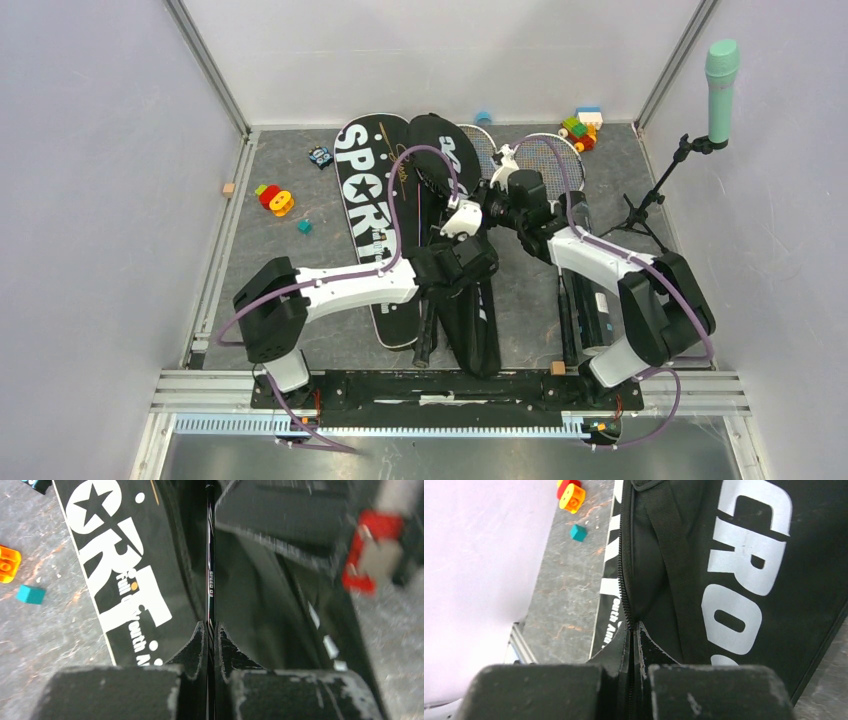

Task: Pack up the badminton gear
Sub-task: Place the racket in the racket bag.

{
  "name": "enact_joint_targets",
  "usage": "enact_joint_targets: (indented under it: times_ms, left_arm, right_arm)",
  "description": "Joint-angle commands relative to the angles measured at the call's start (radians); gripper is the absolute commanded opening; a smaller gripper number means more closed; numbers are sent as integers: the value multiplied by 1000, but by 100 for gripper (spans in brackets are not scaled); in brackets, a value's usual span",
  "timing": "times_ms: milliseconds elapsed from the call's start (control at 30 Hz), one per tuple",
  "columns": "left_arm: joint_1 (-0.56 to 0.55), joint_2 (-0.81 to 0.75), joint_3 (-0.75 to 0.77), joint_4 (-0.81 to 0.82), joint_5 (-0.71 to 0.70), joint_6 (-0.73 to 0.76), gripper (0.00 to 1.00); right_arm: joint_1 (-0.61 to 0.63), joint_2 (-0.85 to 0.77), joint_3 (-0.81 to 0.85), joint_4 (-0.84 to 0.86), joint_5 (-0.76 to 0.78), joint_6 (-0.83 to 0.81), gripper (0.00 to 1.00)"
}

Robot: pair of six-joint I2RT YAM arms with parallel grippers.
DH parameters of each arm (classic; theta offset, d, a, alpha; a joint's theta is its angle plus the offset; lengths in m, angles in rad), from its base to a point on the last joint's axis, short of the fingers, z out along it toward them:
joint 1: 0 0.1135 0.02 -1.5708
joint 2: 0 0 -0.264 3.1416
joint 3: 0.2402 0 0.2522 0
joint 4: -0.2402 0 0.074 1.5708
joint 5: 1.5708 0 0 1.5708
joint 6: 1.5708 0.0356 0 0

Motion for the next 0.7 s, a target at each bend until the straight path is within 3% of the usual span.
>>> enact_joint_targets:
  times_ms: [0, 200, 400, 533, 667]
  left_arm:
    - [44, 27, -14, 314, -84, -52, 2]
    - [60, 84, -45, 599, -141, -24, 2]
    - [76, 130, -132, 841, -210, -49, 2]
    - [76, 146, -135, 853, -231, -137, 2]
    - [76, 115, -139, 832, -150, -186, 2]
  right_arm:
    - [-2, -78, -20, 119, -149, 113, 0]
    - [-7, -100, -89, 177, -306, 220, 0]
    - [-6, -151, -158, 232, -342, 297, 0]
    - [-6, -191, -229, 309, -342, 383, 0]
    - [-13, -183, -232, 261, -317, 359, 0]
